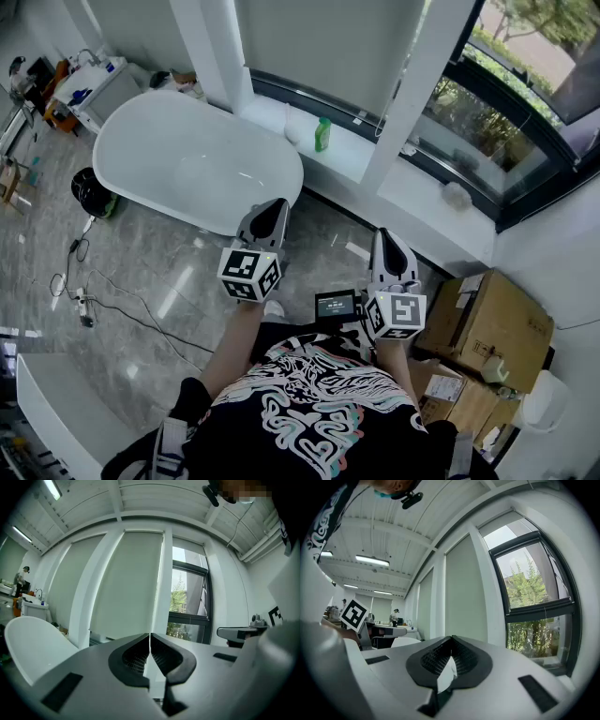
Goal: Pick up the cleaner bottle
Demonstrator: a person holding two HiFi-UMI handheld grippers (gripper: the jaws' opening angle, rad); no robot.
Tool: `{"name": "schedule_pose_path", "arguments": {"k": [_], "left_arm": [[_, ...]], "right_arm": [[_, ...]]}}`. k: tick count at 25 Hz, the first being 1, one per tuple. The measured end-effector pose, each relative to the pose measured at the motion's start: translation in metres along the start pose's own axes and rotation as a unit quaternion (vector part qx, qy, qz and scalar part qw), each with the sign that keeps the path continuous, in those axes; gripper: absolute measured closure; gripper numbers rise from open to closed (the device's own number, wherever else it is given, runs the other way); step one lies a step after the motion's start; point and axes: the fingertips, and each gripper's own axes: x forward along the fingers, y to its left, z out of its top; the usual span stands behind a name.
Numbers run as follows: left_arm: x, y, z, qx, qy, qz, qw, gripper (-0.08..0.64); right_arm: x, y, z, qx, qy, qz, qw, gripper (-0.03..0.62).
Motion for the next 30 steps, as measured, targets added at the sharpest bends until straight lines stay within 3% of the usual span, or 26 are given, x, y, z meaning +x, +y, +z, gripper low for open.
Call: {"name": "schedule_pose_path", "arguments": {"k": [14, 18, 25, 30], "left_arm": [[0.009, -0.014, 0.000, 0.017, 0.003, 0.010, 0.9998, 0.537], [0.014, -0.019, -0.007, 0.017, 0.008, 0.010, 0.9998, 0.537], [0.032, -0.022, -0.009, 0.024, -0.003, -0.003, 0.9997, 0.537], [0.056, -0.016, -0.015, 0.019, 0.006, -0.005, 0.9998, 0.537]], "right_arm": [[0.002, -0.019, 0.003, -0.004, -0.006, 0.012, 1.000, 0.565], [0.001, -0.028, 0.003, 0.027, -0.014, 0.014, 0.999, 0.565], [0.013, -0.041, 0.001, -0.005, -0.008, 0.008, 1.000, 0.565], [0.030, -0.053, -0.003, 0.010, -0.001, 0.005, 1.000, 0.565]]}}
